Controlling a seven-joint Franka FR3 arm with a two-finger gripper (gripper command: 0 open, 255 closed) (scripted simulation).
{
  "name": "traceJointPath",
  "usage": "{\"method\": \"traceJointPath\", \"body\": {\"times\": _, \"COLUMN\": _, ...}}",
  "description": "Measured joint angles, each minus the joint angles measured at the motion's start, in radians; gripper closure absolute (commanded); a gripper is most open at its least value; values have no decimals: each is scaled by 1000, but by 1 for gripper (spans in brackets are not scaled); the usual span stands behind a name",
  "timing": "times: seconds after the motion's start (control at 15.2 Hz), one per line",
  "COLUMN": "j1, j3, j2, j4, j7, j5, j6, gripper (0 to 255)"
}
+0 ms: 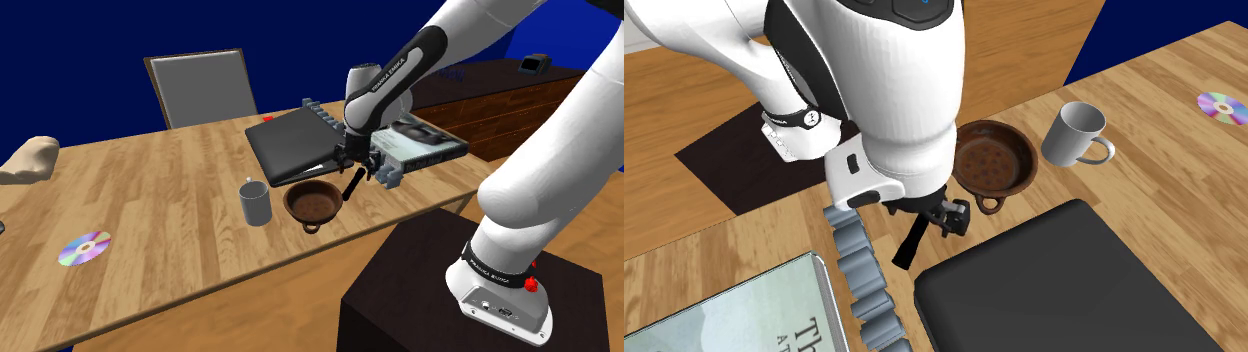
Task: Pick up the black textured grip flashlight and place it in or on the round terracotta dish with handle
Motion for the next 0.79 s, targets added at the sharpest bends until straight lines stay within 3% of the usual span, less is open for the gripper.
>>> {"method": "traceJointPath", "body": {"times": 0.33, "j1": -8, "j3": 5, "j2": 67, "j4": -15, "j7": 25, "j5": -27, "j6": 80, "gripper": 0}}
{"method": "traceJointPath", "body": {"times": 0.73, "j1": -9, "j3": 5, "j2": 78, "j4": -15, "j7": 29, "j5": -32, "j6": 91, "gripper": 0}}
{"method": "traceJointPath", "body": {"times": 0.79, "j1": -9, "j3": 5, "j2": 78, "j4": -15, "j7": 29, "j5": -32, "j6": 91, "gripper": 255}}
